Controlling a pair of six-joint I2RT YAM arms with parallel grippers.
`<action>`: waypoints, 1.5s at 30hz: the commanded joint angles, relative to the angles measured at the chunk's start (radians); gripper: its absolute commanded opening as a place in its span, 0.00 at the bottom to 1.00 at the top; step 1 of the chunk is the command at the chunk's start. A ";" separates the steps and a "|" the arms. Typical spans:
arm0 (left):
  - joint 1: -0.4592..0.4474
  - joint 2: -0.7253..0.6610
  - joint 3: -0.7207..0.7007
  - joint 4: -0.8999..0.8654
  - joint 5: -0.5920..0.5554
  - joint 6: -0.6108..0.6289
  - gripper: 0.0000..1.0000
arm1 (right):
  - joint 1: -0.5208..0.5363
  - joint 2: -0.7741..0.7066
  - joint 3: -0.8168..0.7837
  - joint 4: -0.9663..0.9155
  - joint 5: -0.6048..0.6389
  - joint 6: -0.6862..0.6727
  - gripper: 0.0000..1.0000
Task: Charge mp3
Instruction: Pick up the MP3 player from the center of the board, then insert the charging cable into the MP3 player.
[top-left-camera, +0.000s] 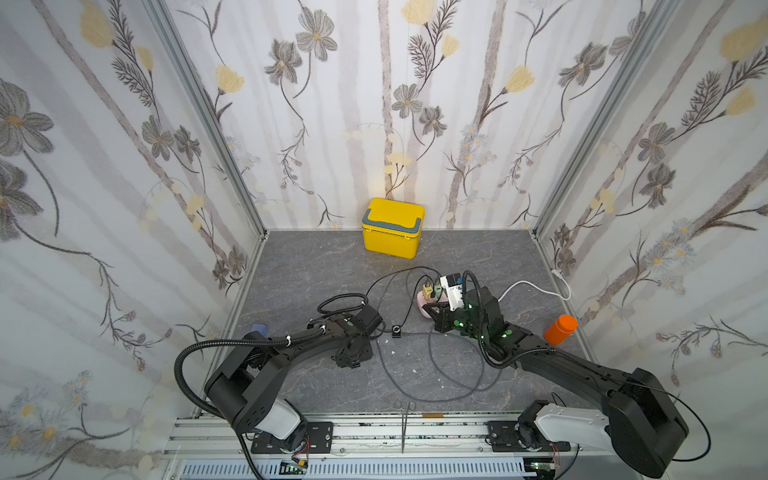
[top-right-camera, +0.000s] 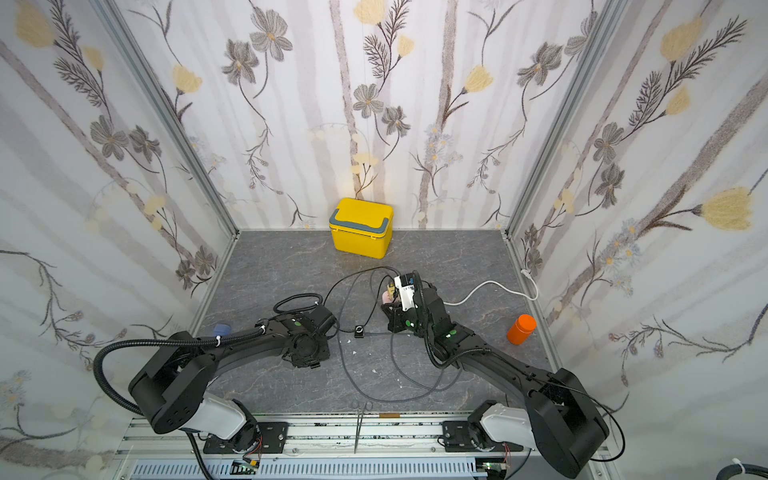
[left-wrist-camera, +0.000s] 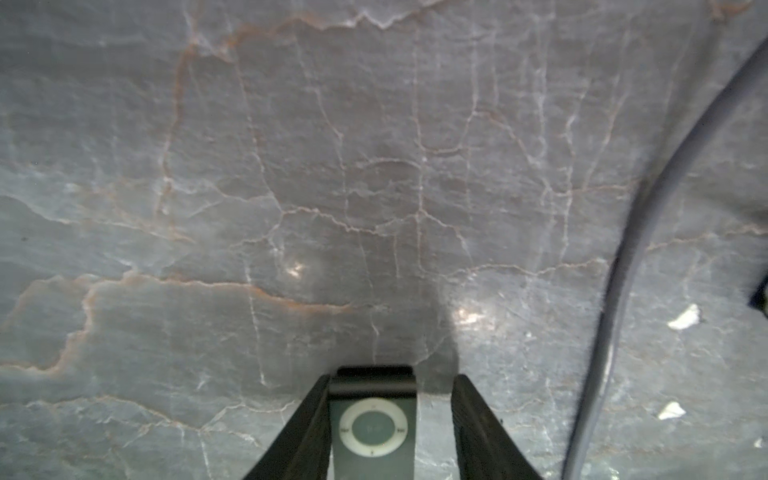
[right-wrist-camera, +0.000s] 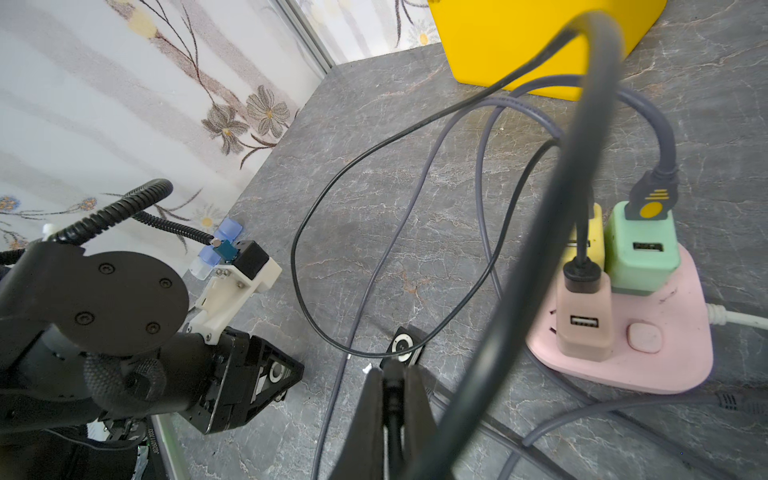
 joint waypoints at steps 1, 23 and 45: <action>-0.004 0.036 -0.018 0.012 0.111 -0.016 0.44 | -0.006 -0.003 -0.009 0.012 -0.012 -0.014 0.00; -0.033 -0.010 0.050 0.035 0.130 0.240 0.20 | -0.020 -0.034 -0.100 0.096 -0.001 0.012 0.00; -0.004 -0.427 0.119 0.318 0.133 0.260 0.19 | 0.326 -0.121 -0.027 0.242 0.328 0.042 0.00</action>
